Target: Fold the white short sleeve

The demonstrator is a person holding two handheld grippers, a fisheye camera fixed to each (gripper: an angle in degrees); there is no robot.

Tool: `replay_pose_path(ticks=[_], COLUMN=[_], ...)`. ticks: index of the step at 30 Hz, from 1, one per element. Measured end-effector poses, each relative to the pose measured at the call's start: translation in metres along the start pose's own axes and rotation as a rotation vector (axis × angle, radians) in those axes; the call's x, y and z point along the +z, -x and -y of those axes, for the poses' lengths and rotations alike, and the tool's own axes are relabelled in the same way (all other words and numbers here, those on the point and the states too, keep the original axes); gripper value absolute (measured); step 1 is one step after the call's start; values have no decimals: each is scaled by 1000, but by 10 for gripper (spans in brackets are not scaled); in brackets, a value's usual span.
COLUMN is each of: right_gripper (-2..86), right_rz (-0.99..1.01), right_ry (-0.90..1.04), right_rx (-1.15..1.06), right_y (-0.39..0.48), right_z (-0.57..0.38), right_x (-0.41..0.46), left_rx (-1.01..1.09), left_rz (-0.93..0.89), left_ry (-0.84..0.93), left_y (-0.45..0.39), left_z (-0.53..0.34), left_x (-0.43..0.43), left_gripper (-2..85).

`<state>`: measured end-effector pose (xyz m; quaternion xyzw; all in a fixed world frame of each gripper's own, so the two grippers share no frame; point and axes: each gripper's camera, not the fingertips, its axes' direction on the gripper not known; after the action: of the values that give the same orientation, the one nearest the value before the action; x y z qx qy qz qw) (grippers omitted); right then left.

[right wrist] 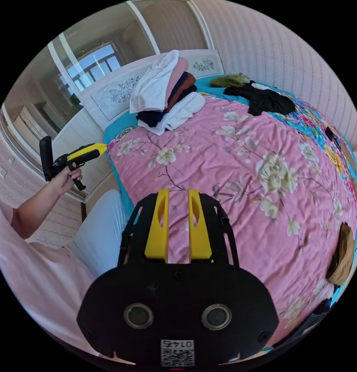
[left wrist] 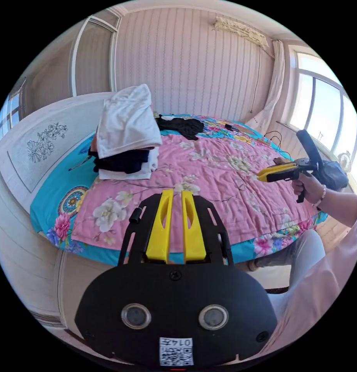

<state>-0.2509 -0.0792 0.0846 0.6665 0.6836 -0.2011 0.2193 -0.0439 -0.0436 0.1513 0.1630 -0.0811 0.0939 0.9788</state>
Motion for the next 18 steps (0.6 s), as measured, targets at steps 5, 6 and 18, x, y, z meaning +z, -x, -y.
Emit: replay_pose_path(ticks=[5,6,18], right_gripper=[113,116,127], right_rz=[-44,-85,-234], right_ry=[68,71,64], right_rx=[-102,-160,-526], right_y=[67,86,225], right_z=[105,129,303], right_x=[25,27,72], left_rx=[-163,-180,-367], left_rz=[107,114,50], left_ry=[-41,-63,-149], left_y=[82,90,230], left_z=[-7,-5,71], left_x=[-9,-9,24], left_gripper=[79,80,104])
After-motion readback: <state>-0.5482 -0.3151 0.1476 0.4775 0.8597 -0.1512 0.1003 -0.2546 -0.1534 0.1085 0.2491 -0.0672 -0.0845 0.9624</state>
